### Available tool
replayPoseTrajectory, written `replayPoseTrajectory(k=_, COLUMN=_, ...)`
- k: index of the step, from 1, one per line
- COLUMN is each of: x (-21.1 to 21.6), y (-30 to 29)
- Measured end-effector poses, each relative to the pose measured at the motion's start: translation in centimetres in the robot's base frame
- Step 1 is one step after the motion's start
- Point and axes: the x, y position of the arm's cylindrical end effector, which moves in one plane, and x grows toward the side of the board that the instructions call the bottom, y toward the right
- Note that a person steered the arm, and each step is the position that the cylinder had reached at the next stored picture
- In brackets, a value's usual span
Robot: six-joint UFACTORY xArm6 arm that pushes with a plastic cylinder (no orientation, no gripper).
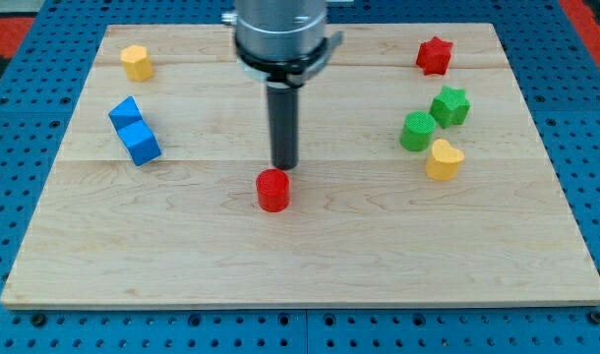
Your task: Push the red circle down a bit
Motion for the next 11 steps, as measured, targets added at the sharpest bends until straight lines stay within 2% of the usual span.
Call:
replayPoseTrajectory(k=1, x=0.0, y=-2.9)
replayPoseTrajectory(k=5, x=1.1, y=-2.6)
replayPoseTrajectory(k=6, x=2.8, y=-2.3)
replayPoseTrajectory(k=8, x=3.5, y=0.3)
replayPoseTrajectory(k=10, x=1.3, y=1.8)
replayPoseTrajectory(k=11, x=2.1, y=3.9)
